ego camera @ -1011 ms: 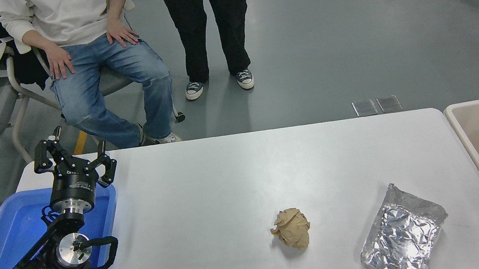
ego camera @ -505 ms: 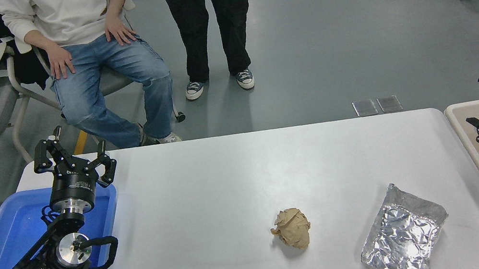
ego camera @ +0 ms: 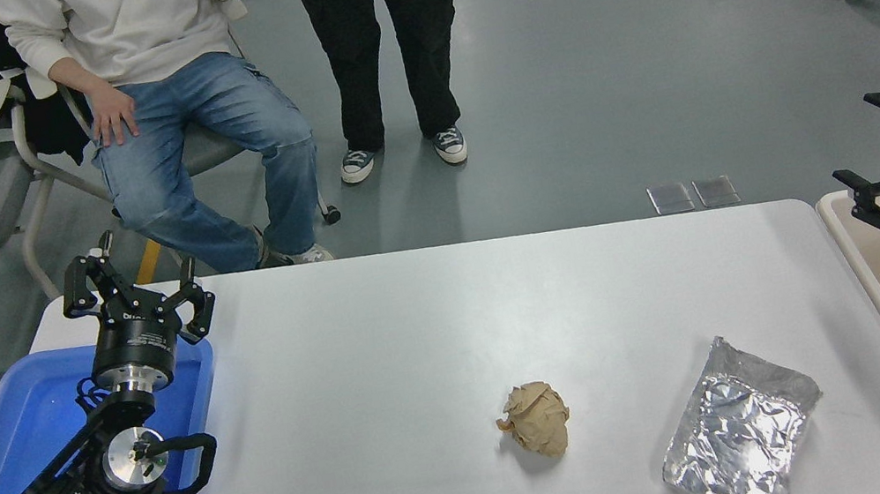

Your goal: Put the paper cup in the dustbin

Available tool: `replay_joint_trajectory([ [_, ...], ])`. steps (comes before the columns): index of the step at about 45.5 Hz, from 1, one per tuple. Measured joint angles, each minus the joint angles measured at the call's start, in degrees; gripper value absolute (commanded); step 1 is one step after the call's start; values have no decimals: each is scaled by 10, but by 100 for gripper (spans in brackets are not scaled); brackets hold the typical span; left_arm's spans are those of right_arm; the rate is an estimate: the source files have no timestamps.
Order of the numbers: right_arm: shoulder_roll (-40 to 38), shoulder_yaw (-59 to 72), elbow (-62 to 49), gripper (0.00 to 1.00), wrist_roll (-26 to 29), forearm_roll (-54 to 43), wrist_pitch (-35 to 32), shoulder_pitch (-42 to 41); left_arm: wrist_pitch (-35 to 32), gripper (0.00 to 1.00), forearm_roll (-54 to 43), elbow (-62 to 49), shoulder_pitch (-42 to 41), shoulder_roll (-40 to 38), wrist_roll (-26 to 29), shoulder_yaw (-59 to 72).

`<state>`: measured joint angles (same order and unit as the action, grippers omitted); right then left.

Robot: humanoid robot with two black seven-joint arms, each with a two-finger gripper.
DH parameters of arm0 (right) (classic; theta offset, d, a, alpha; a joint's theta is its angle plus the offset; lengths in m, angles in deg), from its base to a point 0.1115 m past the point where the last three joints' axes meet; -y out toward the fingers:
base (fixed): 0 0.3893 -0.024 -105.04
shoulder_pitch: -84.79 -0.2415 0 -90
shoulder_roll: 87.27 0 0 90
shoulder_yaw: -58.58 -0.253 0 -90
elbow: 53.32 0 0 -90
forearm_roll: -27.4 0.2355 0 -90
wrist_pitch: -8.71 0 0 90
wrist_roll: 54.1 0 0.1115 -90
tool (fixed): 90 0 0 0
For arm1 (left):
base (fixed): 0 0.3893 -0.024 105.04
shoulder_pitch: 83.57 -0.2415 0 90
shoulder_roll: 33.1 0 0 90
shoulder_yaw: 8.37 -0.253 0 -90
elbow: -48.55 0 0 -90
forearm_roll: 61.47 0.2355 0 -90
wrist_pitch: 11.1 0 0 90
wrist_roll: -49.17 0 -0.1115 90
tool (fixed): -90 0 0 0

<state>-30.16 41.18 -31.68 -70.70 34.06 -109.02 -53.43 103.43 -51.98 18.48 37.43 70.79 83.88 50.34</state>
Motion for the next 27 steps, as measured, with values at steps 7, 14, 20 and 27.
replay_joint_trajectory([
  [7, 10, -18, 35, 100, 0, -4, 54, -6, 0, 100, 0, 0, 0, 0, 0, 0],
  [14, 29, -41, 51, 100, -3, -6, 106, -13, 0, 100, 0, 0, 0, 0, 0, 0],
  [20, 50, -61, 58, 100, -24, -10, 149, -16, 0, 100, 0, 0, 0, 0, 0, 0],
  [27, 76, -73, 63, 100, -62, -24, 180, -15, 0, 100, 0, 0, 0, 0, 0, 0],
])
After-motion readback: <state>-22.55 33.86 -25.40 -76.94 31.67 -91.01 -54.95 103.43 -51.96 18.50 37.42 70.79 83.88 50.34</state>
